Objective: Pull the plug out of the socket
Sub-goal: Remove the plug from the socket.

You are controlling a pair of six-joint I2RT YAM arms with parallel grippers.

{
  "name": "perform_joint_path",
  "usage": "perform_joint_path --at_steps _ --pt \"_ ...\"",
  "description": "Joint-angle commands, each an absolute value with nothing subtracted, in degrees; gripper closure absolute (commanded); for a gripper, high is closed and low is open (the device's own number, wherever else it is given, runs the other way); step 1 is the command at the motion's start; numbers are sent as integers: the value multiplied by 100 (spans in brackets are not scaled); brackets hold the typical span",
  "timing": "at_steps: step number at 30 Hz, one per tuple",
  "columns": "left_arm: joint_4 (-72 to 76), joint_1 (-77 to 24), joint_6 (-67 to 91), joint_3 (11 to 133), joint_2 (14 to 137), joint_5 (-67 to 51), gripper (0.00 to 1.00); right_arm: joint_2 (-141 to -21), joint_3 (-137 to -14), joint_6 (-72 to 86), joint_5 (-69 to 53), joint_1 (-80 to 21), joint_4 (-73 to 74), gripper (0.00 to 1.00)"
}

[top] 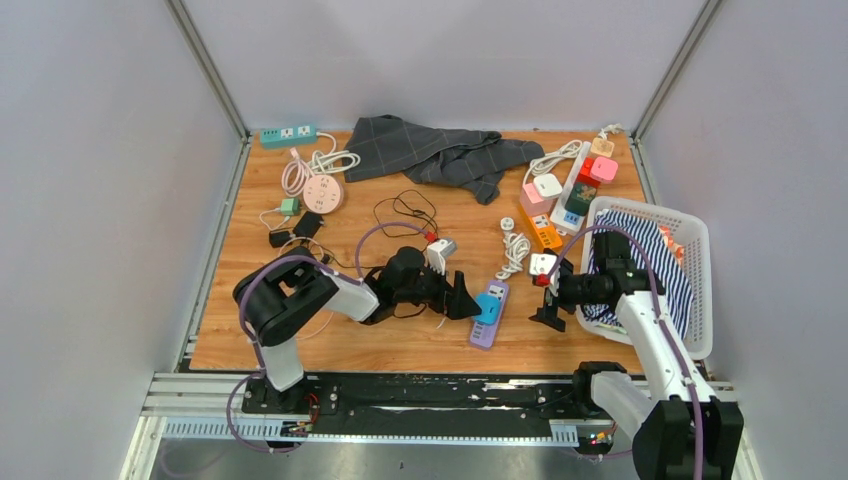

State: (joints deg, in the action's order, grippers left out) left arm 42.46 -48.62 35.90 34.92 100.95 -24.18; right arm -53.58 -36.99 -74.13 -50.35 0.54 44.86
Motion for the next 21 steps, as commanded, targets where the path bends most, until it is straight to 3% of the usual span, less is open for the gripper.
perform_joint_path --at_steps 1,9,21 --pt "5027 -5078 3833 3561 10388 -2381 13 -5420 -3630 -7545 -5229 160 4724 0" --pt "6264 -5124 4271 3290 10811 -2549 21 -5436 -3621 -7585 -5273 211 4764 0" --pt "6748 -5124 4407 3190 10936 -2637 35 -5579 -3639 -7620 -5265 220 4825 0"
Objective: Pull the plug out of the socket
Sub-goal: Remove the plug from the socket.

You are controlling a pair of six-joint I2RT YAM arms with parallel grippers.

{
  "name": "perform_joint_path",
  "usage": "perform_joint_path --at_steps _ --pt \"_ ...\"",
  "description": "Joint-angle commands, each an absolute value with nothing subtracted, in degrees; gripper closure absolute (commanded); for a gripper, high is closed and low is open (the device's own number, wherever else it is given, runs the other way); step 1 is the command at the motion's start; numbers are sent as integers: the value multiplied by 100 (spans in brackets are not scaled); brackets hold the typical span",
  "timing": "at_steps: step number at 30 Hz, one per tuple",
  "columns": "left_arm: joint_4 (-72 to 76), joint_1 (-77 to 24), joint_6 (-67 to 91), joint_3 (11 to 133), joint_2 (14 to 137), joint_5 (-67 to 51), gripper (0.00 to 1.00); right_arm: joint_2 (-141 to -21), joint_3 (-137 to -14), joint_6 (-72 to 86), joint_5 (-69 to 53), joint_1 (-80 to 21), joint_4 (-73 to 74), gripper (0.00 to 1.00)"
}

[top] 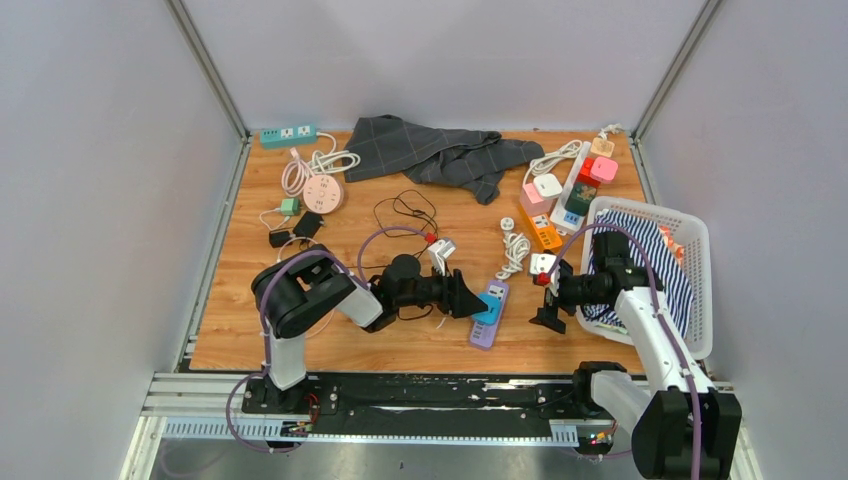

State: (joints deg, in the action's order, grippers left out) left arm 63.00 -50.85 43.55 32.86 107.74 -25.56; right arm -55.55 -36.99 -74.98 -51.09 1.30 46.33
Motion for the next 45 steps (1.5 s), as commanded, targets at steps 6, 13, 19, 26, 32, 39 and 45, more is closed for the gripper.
perform_joint_path --at_steps 6,13,19,26,32,39,45 --pt "6890 -5124 4482 3189 11015 -2715 38 -5565 -3647 -7634 -5260 220 4838 0" --pt "6942 -5124 4490 3193 11037 -2758 44 -5561 -3648 -7629 -5273 245 4844 0" --pt "7191 -5124 4530 3186 11095 -2850 52 -5563 -3647 -7646 -5290 255 4852 0" --pt "7476 -5124 4630 3171 11188 -2977 53 -5554 -3647 -7655 -5300 272 4860 0" --pt "7504 -5124 4665 3227 11253 -3061 53 -5571 -3655 -7644 -5301 272 4866 0" --pt "7671 -5120 4729 3335 11379 -3240 55 -5593 -3843 -6958 -5400 265 4727 0" --pt "7735 -5124 4728 3350 11385 -3273 58 -5749 -3999 -6056 -5352 115 4481 0"
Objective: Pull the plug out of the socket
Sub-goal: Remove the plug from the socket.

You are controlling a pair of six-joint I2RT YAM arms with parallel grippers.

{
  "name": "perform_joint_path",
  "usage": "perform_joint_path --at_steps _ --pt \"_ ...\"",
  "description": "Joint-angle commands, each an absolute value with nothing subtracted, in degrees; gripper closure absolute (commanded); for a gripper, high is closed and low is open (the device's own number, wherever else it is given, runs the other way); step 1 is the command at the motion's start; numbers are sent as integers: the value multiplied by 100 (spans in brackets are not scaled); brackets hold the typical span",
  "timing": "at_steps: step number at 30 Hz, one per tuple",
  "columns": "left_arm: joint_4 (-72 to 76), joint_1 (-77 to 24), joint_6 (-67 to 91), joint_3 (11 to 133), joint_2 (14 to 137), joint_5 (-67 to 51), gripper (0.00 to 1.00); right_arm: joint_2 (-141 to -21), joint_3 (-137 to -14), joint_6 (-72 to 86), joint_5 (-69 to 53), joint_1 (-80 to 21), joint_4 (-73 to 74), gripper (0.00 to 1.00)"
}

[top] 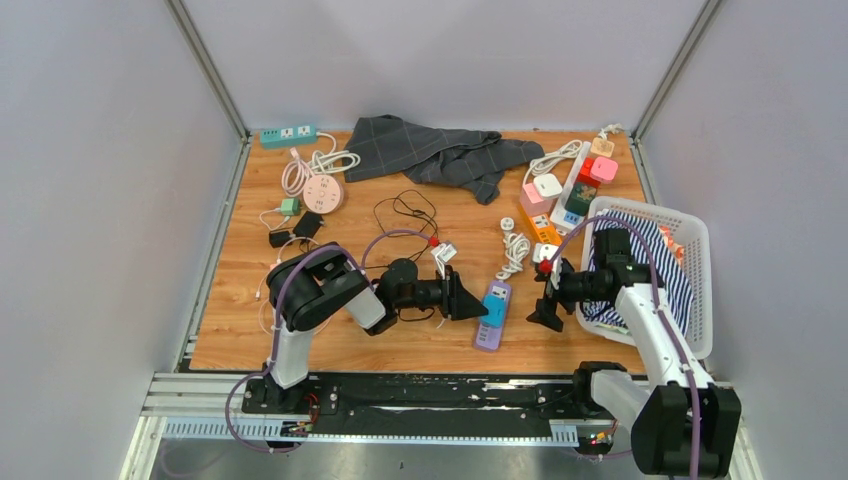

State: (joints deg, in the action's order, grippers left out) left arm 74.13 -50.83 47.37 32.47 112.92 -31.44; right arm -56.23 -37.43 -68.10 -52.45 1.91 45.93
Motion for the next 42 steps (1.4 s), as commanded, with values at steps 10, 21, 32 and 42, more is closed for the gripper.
perform_joint_path --at_steps 10,21,32,42 --pt "7945 -5150 4764 3357 11410 -3383 60 -6100 -4079 -5693 -4895 -344 4309 0" --pt "8014 -5216 4747 3395 11415 -3443 59 -6300 -4263 -5687 -4732 -492 4509 0" --pt "8123 -5288 4720 3432 11409 -3524 57 -6302 -4263 -5752 -4838 -497 4577 0" --pt "8213 -5369 4680 3443 11411 -3550 55 -6354 -4313 -5766 -4955 -492 4681 0"
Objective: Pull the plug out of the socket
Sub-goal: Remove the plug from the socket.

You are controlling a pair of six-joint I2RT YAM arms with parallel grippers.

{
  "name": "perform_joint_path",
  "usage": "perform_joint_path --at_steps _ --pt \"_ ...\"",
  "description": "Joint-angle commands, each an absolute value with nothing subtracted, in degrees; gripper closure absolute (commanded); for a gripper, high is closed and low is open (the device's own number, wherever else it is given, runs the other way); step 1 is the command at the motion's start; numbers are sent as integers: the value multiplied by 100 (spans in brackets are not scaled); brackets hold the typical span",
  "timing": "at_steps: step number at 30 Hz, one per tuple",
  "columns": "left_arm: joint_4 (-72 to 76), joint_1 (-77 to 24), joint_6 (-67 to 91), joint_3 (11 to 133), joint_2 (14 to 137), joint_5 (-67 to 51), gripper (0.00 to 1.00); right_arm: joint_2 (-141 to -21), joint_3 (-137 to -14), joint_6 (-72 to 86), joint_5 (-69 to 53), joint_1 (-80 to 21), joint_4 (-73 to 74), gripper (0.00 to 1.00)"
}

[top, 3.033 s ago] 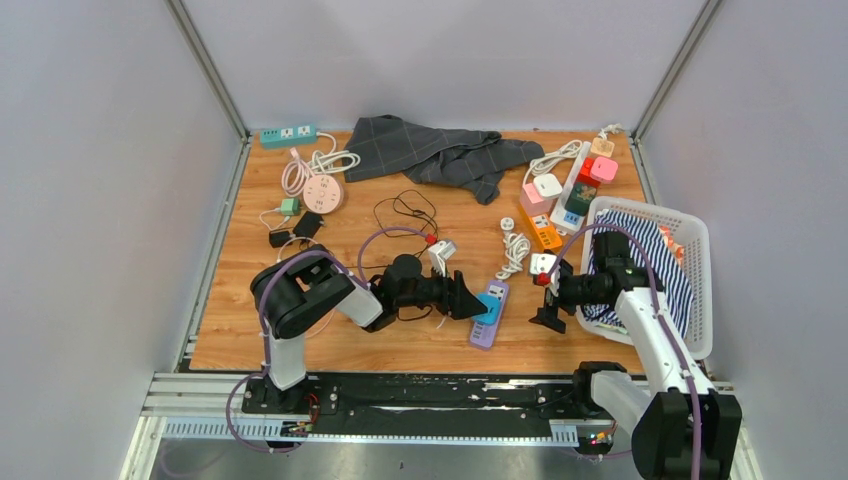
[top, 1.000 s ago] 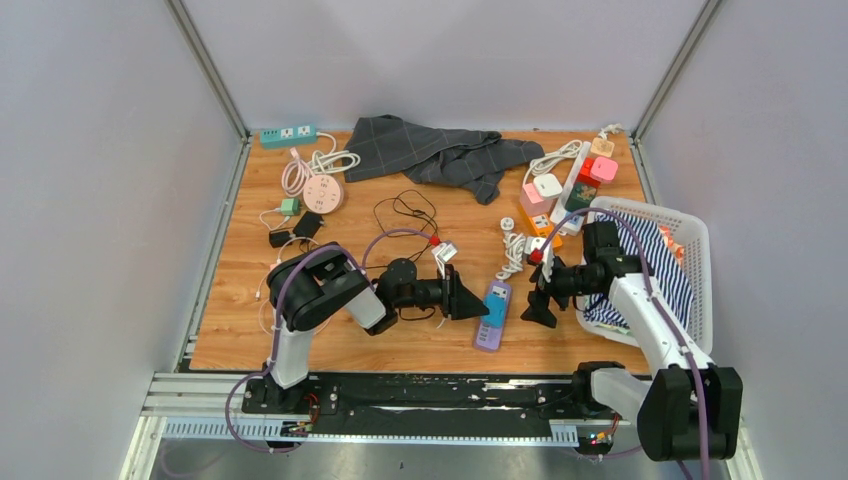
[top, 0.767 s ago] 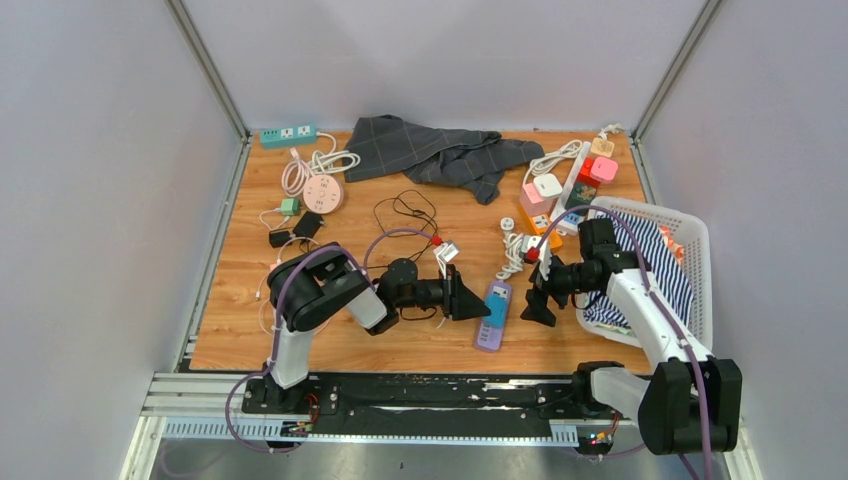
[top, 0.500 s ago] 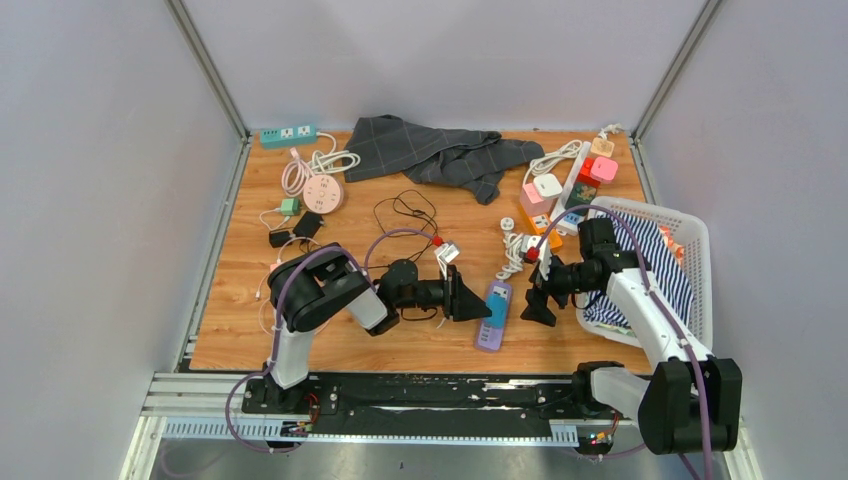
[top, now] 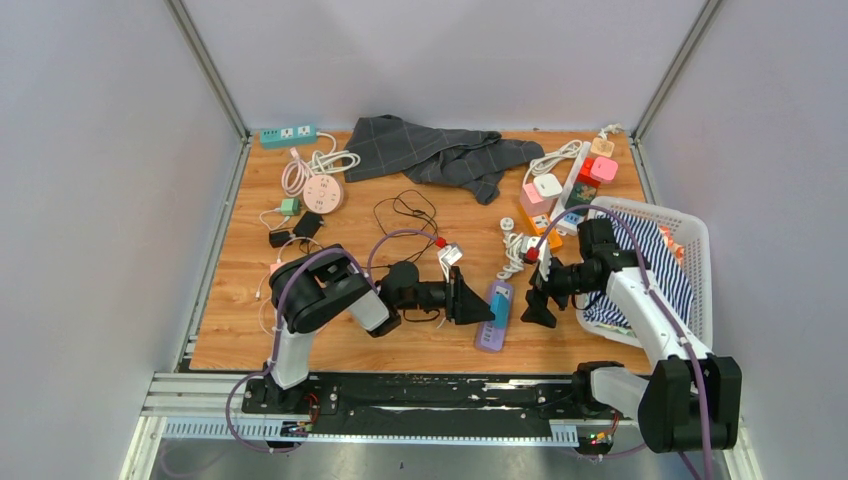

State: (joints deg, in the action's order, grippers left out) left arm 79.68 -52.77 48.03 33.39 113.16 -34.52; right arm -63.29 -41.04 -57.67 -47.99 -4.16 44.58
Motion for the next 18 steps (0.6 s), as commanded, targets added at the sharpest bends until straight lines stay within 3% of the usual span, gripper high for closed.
perform_joint_path --at_steps 1,8,18 --pt "8197 -5378 4665 3452 11403 -3546 54 -6354 -4334 -5755 -5005 -497 4709 0" --pt "8064 -5396 4612 3433 11260 -3398 52 -6202 -4491 -5466 -5324 -493 4811 0" --pt "6682 -5396 4085 3560 10995 -2902 52 -6092 -4730 -5256 -5348 -493 4897 0"
